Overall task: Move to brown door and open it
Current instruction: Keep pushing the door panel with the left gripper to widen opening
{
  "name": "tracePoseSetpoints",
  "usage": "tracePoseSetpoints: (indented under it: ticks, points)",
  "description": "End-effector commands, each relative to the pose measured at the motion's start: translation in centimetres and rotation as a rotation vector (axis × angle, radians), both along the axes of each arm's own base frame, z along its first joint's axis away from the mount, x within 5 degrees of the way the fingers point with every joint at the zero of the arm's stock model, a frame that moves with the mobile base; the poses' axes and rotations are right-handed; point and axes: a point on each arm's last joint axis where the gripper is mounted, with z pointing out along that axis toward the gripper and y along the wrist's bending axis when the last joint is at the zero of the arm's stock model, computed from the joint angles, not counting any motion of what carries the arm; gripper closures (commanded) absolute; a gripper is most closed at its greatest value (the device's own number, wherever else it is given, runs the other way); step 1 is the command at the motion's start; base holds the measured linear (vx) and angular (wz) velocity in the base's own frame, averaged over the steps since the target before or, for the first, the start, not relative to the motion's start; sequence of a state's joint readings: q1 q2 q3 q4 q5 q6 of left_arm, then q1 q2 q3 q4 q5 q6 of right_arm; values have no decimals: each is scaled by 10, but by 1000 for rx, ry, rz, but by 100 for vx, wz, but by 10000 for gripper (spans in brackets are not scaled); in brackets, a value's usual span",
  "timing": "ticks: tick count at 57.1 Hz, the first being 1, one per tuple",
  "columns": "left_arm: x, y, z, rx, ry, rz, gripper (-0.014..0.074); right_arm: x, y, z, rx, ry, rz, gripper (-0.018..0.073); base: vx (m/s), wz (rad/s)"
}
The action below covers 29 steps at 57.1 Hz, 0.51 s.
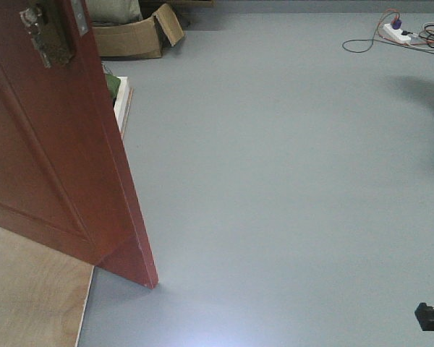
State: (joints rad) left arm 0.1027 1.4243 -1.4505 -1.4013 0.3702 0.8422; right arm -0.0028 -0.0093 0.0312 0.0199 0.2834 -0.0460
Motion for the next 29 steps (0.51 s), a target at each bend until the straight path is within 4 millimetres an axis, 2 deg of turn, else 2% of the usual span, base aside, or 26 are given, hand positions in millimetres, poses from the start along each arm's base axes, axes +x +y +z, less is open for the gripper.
tracePoseSetpoints:
  ticks: [1, 29]
  points:
    - [-14, -2, 24, -25, -75, 1, 600, 1, 0, 6, -12, -92, -3, 559, 10, -4]
    - [-14, -2, 24, -24, -75, 1, 600, 1, 0, 6, -12, -92, -3, 559, 9, -1]
